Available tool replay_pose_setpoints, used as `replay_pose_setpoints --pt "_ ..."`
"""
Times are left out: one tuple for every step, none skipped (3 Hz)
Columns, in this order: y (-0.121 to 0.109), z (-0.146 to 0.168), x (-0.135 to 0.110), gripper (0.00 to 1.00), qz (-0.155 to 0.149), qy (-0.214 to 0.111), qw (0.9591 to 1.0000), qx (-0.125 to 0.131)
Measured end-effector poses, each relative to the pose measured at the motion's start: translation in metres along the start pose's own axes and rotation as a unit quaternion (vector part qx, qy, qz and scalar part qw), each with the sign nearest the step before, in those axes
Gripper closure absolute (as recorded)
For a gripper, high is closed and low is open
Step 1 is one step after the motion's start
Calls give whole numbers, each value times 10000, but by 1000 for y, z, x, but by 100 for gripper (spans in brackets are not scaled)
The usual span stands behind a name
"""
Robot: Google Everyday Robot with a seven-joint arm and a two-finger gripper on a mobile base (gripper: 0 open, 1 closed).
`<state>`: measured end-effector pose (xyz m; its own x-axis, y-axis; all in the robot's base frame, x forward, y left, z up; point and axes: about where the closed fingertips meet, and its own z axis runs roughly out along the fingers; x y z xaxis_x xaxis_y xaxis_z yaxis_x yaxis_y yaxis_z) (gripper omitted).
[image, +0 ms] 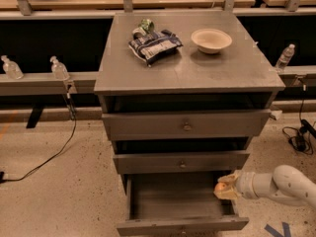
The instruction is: Place orange into bottom drawer
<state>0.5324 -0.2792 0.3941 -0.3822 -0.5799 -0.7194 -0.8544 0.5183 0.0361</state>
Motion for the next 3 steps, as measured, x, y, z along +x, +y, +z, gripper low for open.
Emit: replay_pose_setpoints --pt "-4 13 32 100 -24 -102 9999 86" --pt "-6 64 75 100 -238 -98 9997 -46" --pt "-14 101 88 100 -361 -133 9991 -204"
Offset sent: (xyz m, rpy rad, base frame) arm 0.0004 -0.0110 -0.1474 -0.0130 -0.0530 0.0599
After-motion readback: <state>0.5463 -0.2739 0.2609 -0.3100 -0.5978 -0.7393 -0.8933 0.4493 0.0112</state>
